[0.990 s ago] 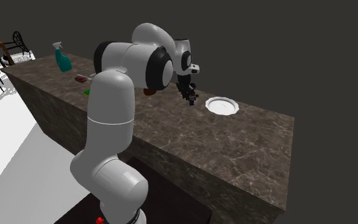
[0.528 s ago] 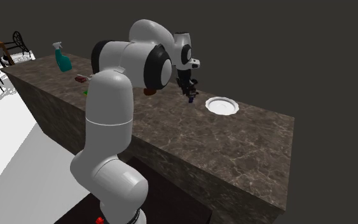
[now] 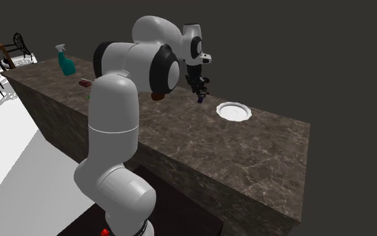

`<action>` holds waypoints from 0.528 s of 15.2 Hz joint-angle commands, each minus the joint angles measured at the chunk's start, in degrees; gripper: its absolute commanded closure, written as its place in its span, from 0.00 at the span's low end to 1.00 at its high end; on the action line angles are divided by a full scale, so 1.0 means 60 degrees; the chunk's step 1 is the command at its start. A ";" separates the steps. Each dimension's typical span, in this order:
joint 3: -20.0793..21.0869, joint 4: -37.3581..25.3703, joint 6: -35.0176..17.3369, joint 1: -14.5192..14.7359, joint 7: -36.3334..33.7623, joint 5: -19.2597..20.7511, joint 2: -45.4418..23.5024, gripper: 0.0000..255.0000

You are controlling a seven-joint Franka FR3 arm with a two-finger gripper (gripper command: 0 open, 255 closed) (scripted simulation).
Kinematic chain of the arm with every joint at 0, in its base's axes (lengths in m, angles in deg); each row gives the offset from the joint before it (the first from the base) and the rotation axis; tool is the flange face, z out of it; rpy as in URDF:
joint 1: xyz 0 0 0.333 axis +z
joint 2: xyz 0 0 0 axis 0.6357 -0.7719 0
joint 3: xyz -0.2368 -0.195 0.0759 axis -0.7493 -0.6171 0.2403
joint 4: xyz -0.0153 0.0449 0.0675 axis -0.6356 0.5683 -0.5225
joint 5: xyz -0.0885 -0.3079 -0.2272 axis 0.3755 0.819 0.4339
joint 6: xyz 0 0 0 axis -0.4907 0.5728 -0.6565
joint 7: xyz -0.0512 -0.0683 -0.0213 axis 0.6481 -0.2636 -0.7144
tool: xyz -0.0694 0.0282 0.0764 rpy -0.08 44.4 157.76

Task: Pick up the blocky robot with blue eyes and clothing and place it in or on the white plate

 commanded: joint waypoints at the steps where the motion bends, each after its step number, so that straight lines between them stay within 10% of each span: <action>1: 0.0007 -0.0155 0.0228 -0.0005 0.0035 -0.0025 0.0073 1.00; 8: -0.0368 -0.1103 0.0442 -0.0721 0.1213 -0.0125 -0.0568 1.00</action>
